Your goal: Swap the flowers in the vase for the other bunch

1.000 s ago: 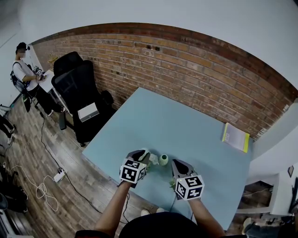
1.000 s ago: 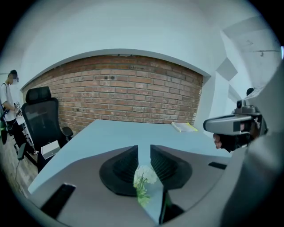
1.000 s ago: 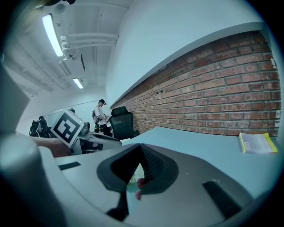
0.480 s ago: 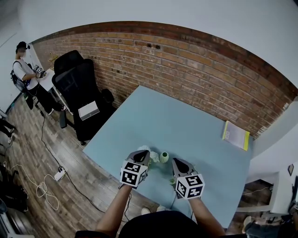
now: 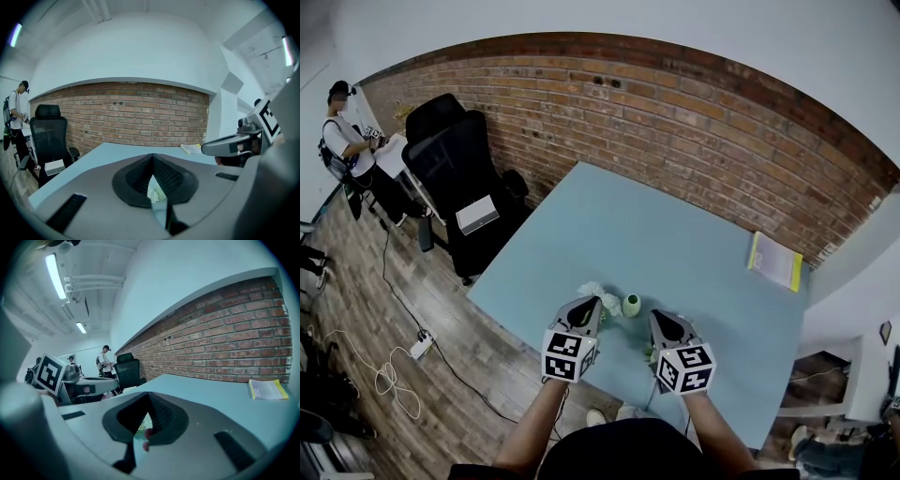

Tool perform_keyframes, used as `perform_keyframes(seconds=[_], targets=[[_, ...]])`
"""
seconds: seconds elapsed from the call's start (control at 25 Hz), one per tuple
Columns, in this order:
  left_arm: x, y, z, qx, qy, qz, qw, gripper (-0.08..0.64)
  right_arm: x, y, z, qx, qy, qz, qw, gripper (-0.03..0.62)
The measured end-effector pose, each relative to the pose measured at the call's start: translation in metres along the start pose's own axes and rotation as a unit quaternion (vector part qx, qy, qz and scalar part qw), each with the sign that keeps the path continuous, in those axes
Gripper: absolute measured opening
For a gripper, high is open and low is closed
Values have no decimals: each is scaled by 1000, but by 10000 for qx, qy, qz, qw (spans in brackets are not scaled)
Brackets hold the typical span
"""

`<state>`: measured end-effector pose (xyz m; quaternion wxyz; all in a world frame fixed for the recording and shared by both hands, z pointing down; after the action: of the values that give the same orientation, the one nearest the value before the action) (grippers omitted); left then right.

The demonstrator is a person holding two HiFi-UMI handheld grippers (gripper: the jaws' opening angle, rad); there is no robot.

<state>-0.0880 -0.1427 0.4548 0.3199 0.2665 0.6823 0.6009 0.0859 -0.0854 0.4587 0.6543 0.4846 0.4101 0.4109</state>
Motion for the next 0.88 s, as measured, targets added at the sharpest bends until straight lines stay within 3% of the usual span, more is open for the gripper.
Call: perform_keyframes(seconds=[0.48,0.88], targets=[[24,3,21,-7,297,157,9994,8,21,-1,0,165,260,-18,9995,14],[30,29,38,257,468,-33,9986,8,54,39,31,-114,887,-611,9941,14]])
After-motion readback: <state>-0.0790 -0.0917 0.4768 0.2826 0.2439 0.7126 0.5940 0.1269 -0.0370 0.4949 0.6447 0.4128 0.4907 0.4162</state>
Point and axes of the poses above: the fingertips, and each gripper's own axes: x backward along the fingers, z to its right, y out of its underside, the point moved 6 cm from there along x, backward along the fingers, and after that the axes turned 11 degrees about z, right-handed, at the moved point
